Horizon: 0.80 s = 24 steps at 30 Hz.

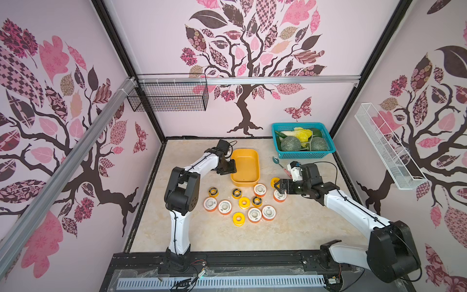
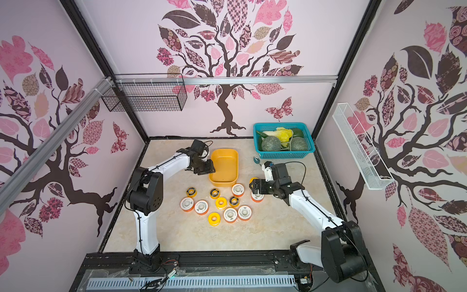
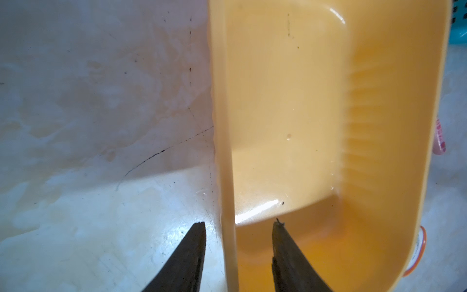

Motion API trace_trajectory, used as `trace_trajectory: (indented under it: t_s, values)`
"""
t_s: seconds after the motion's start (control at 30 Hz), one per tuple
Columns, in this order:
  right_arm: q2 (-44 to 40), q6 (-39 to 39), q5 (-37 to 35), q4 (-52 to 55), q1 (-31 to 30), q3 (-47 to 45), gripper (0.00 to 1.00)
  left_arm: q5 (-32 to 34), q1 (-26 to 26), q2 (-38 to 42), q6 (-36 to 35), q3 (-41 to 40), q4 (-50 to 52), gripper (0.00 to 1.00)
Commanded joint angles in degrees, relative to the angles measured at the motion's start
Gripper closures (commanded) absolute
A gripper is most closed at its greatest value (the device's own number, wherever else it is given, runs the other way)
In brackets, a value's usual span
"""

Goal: Put the sealing tape into the storage box
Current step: Move the storage box to the center of the board, then pick up the sealing tape at the center of the board.

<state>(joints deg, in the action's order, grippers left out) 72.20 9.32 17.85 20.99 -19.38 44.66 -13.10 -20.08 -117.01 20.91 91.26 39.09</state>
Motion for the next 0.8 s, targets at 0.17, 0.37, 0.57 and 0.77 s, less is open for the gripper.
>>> trace_trajectory:
  t_s: [0.17,0.37,0.57,0.77]
  values:
    - [5.8,-6.6,-6.2,3.8,-9.8,7.4,0.05,6.5,0.7,13.9,0.5,-4.5,-1.5,0.44]
    - [12.8,-7.8,-10.8,4.5,-15.2,11.9,0.05,3.1,6.5,27.2,2.2,-16.4,-5.4,0.44]
    - [19.8,-7.8,-15.2,5.3,-17.6,16.4,0.05,4.1,9.8,36.9,0.4,-23.2,-2.4,0.42]
    - [24.2,-7.7,-17.7,5.4,-18.2,19.2,0.07,1.8,9.9,40.7,-3.1,-25.9,0.3,0.43]
